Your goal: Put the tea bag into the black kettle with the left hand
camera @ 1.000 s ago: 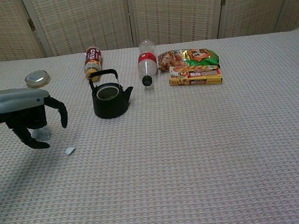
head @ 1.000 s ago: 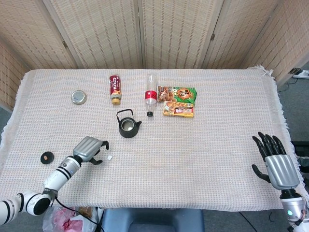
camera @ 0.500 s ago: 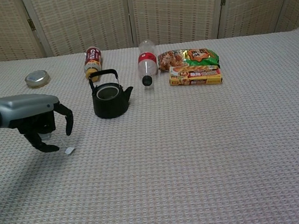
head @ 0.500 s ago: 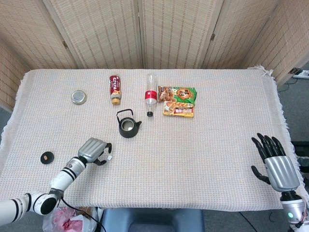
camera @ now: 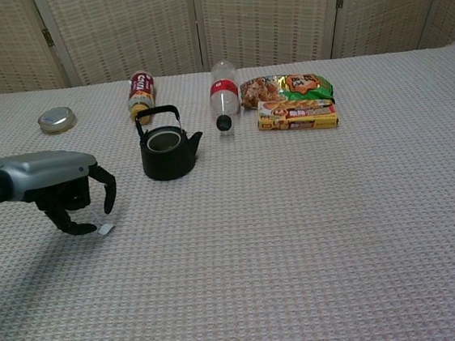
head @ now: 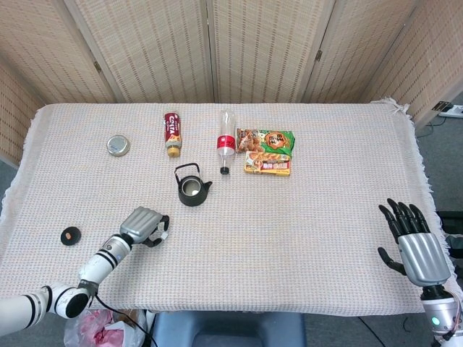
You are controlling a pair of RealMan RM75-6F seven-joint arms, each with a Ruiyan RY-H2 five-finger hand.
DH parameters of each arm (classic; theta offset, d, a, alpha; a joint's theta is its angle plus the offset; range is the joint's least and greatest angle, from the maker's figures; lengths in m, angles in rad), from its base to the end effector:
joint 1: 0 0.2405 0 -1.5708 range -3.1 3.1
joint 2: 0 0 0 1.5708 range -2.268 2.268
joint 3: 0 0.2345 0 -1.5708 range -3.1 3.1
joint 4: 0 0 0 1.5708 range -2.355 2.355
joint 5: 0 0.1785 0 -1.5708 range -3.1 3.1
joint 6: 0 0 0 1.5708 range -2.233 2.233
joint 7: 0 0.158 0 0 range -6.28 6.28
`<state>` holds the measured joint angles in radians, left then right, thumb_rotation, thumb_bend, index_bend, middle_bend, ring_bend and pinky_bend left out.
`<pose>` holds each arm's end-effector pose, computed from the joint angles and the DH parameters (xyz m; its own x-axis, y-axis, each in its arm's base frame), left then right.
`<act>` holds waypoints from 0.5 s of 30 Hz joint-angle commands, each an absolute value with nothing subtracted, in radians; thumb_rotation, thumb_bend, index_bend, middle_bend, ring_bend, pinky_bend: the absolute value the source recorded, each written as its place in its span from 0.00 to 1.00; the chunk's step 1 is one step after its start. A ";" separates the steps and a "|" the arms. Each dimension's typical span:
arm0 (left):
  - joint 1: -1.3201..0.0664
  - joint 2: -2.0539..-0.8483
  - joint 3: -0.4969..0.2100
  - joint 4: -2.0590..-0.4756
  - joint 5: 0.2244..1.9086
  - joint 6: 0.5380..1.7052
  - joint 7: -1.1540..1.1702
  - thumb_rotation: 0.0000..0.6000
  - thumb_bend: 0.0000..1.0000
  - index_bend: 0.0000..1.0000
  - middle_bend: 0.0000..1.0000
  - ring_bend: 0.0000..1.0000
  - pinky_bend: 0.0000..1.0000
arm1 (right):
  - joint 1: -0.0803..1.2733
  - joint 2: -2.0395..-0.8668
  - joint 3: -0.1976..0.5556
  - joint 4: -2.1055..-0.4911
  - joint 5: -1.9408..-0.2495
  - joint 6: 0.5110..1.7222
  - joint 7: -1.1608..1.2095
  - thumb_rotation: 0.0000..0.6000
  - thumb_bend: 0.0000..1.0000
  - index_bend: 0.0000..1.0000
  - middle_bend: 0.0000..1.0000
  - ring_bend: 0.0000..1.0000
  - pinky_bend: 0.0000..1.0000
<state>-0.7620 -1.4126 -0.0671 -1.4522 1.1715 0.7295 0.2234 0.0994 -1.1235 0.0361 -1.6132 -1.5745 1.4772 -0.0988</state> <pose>-0.1736 0.3262 0.0107 0.5699 0.4381 0.6952 0.8109 -0.4367 -0.3895 -0.2668 -0.1916 0.1693 0.4857 -0.0085 0.8741 -0.8703 -0.0977 0.4826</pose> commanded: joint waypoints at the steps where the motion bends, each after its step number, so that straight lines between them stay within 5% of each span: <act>1: -0.763 -1.418 -0.065 -1.446 1.175 0.732 0.219 1.00 0.35 0.49 1.00 1.00 1.00 | 0.099 -1.123 0.036 -1.613 -1.576 1.479 -0.097 1.00 0.23 0.00 0.00 0.00 0.00; 15: -0.777 -1.449 -0.055 -1.408 1.177 0.719 0.210 1.00 0.35 0.45 1.00 1.00 1.00 | 0.097 -1.123 0.036 -1.614 -1.575 1.483 -0.099 1.00 0.23 0.00 0.00 0.00 0.00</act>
<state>-0.7762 -1.4480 -0.0552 -1.4088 1.1761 0.7202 0.2108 0.0965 -1.1232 0.0356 -1.6136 -1.5746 1.4828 -0.0989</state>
